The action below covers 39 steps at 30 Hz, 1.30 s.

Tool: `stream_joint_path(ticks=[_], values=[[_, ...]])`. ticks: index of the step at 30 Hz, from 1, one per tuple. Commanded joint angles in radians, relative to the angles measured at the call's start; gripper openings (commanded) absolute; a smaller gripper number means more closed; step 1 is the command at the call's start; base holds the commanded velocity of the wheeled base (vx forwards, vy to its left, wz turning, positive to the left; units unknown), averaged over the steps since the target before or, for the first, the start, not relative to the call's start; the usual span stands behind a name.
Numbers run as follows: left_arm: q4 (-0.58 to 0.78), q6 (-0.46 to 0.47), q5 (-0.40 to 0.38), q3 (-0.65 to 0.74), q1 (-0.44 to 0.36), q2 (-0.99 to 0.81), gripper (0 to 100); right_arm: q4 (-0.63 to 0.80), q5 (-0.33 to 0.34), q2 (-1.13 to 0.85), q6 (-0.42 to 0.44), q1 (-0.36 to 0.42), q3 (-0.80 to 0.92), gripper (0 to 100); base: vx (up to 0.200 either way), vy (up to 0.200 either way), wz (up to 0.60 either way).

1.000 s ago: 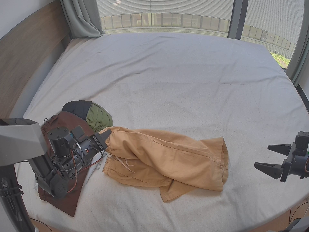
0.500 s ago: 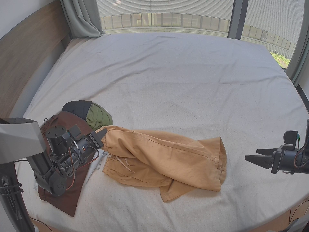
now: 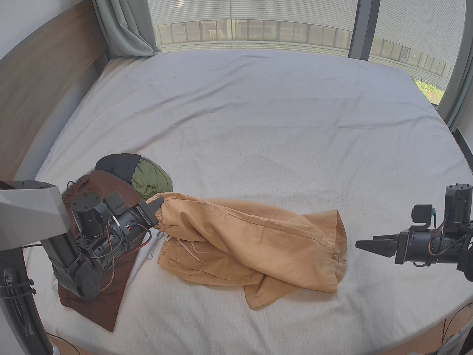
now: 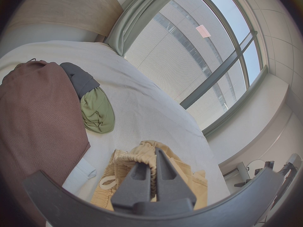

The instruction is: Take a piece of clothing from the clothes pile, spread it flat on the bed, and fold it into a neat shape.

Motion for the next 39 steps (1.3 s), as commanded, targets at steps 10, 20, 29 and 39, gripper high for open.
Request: stream_joint_path(ticks=[10, 20, 29, 39], values=[[0.0, -0.001, 0.001, 0.002, -0.003, 0.003, 0, -0.08, 0.006, 0.138, 0.069, 0.008, -0.001, 100, 0.0, 0.0, 0.0], [0.0, -0.001, 0.001, 0.003, -0.003, 0.003, 0, -0.189, 0.016, 0.254, 0.123, 0.011, -0.009, 100, 0.0, 0.0, 0.0], [0.0, -0.001, 0.001, 0.009, -0.005, 0.002, 0, -0.372, 0.011, 0.391, 0.21, 0.029, -0.014, 100, 0.0, 0.0, 0.0], [0.0, -0.001, 0.001, 0.006, -0.003, 0.002, 0, -0.608, 0.003, 0.555, 0.302, 0.048, -0.018, 100, 0.0, 0.0, 0.0]])
